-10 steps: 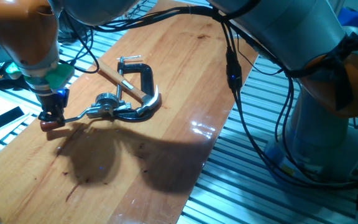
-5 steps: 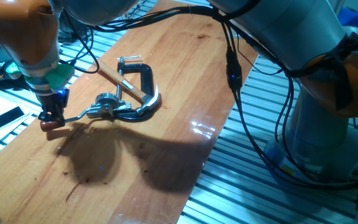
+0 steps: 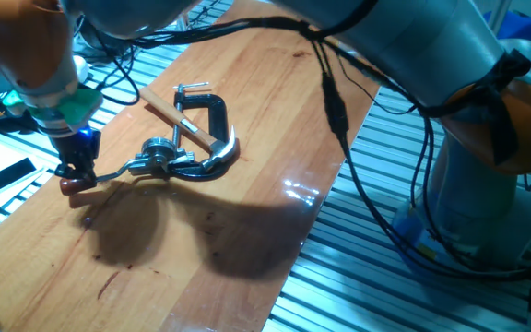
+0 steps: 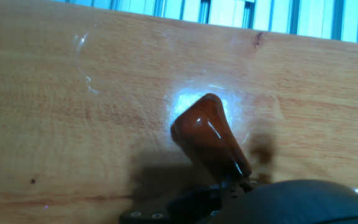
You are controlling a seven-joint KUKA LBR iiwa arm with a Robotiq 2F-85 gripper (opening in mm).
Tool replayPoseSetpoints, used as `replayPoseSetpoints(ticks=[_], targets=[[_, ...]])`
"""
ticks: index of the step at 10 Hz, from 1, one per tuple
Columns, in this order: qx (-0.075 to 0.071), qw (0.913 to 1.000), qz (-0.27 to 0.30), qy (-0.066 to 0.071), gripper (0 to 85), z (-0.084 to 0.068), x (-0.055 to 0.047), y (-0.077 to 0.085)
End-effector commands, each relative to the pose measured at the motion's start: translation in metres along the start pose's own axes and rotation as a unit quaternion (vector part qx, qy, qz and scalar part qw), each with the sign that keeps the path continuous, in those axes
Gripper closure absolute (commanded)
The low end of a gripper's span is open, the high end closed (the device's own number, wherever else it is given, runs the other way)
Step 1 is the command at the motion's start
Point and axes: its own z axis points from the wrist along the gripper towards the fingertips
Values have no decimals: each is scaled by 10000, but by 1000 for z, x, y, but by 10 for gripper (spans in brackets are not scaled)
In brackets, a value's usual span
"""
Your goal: Push down the lever
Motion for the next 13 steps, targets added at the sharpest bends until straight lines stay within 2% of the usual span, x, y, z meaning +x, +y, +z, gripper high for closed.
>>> replayPoseSetpoints(ticks=[1,5,8,13], targets=[[-28,10000,-17,-17,850,1,1,0],[55,9997,-131,-205,850,6,1,-1],[49,9997,-130,-214,850,12,1,0],[20,9998,-103,-188,850,14,2,0]])
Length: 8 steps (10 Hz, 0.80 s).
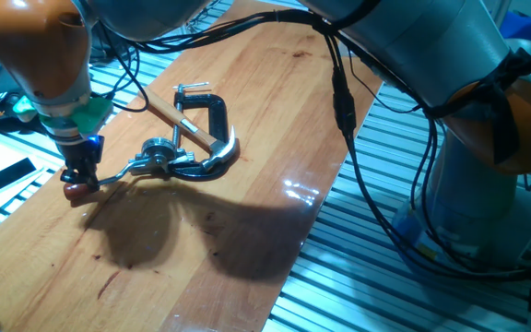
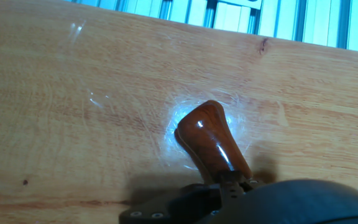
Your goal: Push down the lever
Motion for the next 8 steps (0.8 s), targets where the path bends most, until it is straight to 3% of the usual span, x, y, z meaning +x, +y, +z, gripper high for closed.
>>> replayPoseSetpoints(ticks=[1,5,8], targets=[[10,10000,3,4,850,0,0,0],[-23,10000,9,13,850,0,0,-1],[-157,9998,83,73,850,-15,0,-6]])
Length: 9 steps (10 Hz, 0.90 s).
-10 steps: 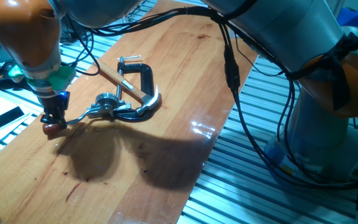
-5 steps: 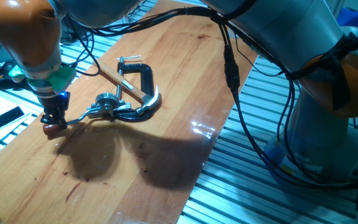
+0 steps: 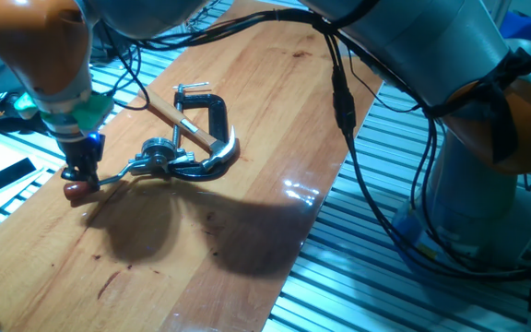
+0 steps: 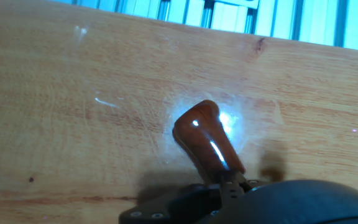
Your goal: Push down the lever
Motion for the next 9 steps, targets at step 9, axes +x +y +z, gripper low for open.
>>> replayPoseSetpoints(ticks=[9], targets=[[62,9998,40,185,850,-52,0,-4]])
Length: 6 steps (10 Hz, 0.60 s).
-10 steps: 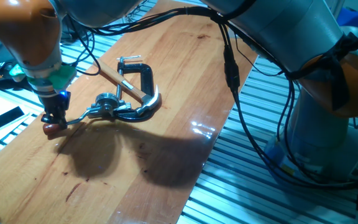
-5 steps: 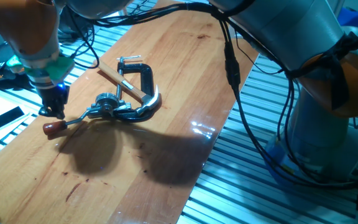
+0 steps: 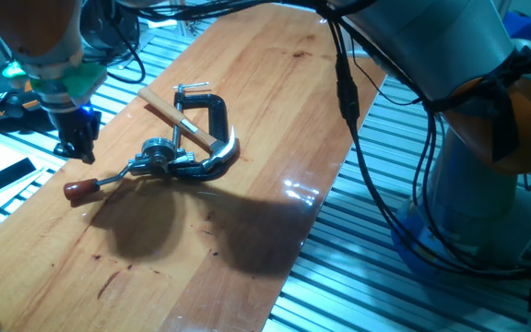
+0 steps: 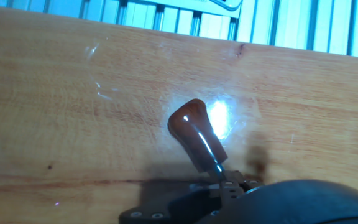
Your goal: Push down the lever
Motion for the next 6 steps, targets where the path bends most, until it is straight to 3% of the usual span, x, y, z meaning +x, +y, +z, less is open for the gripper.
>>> replayPoseSetpoints(ticks=[1,4,6], targets=[[34,10000,11,-21,850,-3,0,0],[79,9999,21,-60,850,-4,-2,2],[352,9993,-71,-120,850,-2,-2,2]])
